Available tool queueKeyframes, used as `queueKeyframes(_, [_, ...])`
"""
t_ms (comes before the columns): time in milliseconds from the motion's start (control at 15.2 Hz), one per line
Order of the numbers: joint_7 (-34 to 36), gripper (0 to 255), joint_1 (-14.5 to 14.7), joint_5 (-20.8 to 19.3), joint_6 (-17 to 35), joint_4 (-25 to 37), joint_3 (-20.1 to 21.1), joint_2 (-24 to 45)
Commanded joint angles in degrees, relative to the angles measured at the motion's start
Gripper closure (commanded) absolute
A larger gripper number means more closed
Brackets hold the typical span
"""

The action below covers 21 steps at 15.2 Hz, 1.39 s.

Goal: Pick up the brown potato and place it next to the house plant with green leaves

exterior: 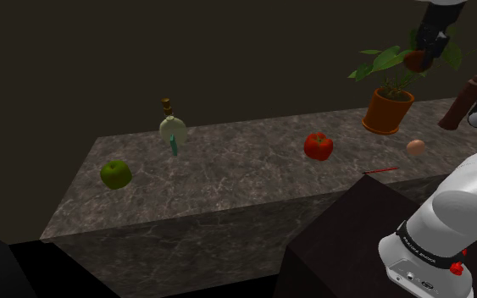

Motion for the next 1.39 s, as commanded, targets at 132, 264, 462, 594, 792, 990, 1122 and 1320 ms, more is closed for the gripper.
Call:
queueKeyframes(132, [0.7, 255, -0.3, -0.6, 2.8, -3.3, -0.6, -0.4])
queueKeyframes(264, [1.1, 255, -0.4, -1.0, 4.2, -4.9, -0.9, -0.6])
queueKeyframes(462, [1.6, 255, -0.6, -1.5, 6.4, -7.2, -1.4, -0.8])
queueKeyframes(594, [1.9, 255, -0.7, -1.9, 7.8, -8.7, -1.8, -0.8])
queueKeyframes(792, [2.4, 255, -0.9, -2.4, 10.0, -10.8, -2.4, -0.8])
queueKeyframes(990, [2.9, 255, -1.1, -3.0, 12.2, -12.9, -3.1, -0.6])
queueKeyframes(1122, [3.2, 255, -1.2, -3.4, 13.8, -14.3, -3.5, -0.4])
queueKeyframes(1320, [3.6, 255, -1.3, -4.0, 16.1, -16.2, -4.2, 0.1])
